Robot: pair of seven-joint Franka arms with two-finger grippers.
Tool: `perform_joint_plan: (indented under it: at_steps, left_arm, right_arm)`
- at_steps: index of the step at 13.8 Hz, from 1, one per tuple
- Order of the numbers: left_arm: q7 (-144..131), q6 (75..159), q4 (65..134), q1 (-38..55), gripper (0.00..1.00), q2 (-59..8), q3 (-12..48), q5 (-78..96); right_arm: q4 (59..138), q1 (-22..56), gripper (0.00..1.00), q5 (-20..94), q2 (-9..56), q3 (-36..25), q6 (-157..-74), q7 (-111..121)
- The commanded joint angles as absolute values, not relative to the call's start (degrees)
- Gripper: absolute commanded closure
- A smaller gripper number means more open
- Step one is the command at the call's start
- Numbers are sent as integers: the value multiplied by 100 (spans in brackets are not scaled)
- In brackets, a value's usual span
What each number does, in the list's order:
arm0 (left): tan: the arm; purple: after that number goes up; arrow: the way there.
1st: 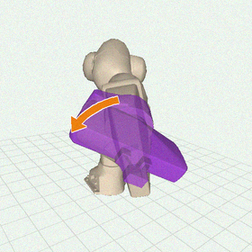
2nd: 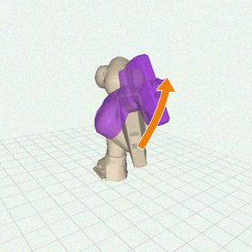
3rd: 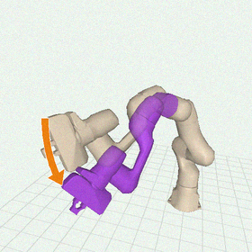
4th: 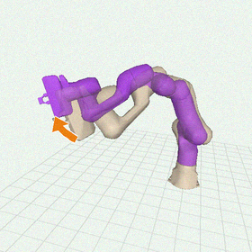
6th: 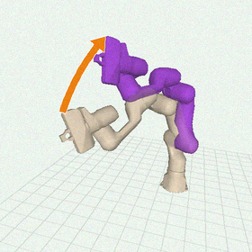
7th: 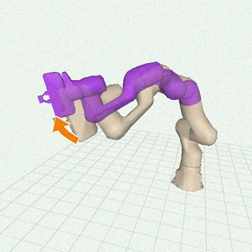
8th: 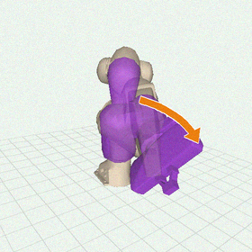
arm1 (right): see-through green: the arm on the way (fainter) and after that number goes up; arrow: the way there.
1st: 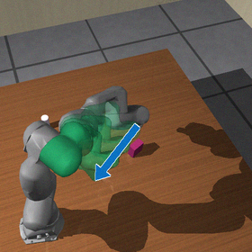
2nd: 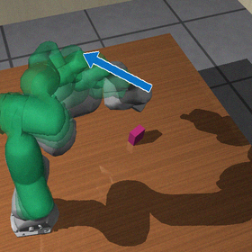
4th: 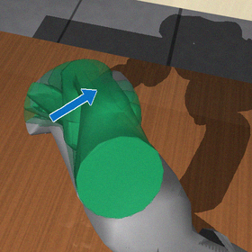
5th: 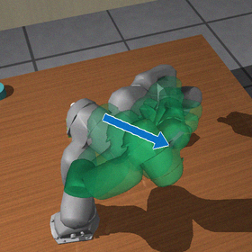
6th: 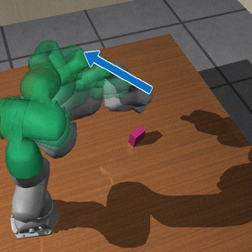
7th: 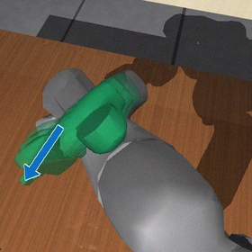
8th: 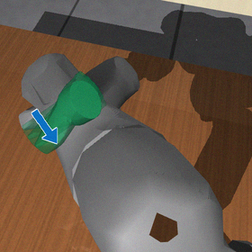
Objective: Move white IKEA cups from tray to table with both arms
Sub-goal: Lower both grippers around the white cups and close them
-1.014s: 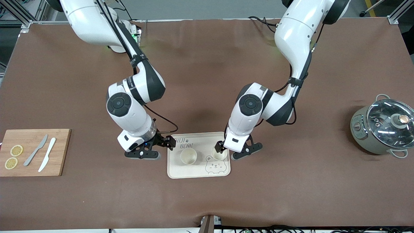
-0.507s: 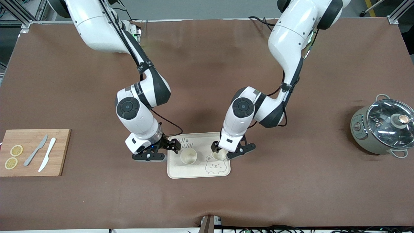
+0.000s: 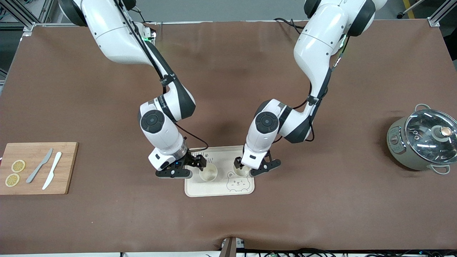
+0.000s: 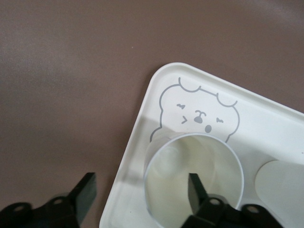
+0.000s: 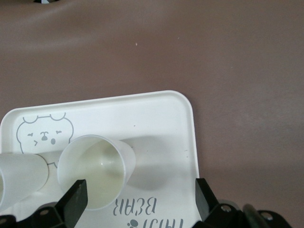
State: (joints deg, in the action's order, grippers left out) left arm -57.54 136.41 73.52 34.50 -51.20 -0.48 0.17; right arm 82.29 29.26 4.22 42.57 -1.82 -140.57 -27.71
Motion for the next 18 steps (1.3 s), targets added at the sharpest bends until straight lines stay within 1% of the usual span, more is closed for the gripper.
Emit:
perform_joint_plan:
  at_steps: [1, 4, 7, 8, 11, 13, 18]
  left_arm:
    - [-5862, 13676, 7216, 3516, 61, -5151, -123, 70]
    - [-5967, 13676, 7207, 3524, 78, -5124, -141, 53]
    - [-5985, 13676, 7207, 3524, 98, -5115, -149, 44]
    - [-5985, 13676, 7207, 3524, 100, -5089, -158, 44]
    - [-5994, 13650, 7207, 3656, 100, -5036, -377, 44]
    - [-6003, 13597, 7207, 3683, 100, -4931, -396, 44]
    - [-6003, 13158, 7216, 3621, 100, -4615, -387, 62]
  right_arm:
    - [8034, 3032, 0, 396, 4455, -246, -14098, -2936]
    - [7867, 3102, 0, 378, 4649, -246, -14098, -2944]
    - [7700, 3103, 0, 369, 4807, -264, -14106, -2944]
    - [7647, 3103, 0, 369, 4860, -272, -14106, -2944]
    - [7611, 3094, 0, 360, 4983, -272, -14317, -2927]
    - [7603, 3094, 0, 360, 5036, -281, -14352, -2918]
    - [7603, 3050, 0, 352, 5098, -290, -14414, -2892]
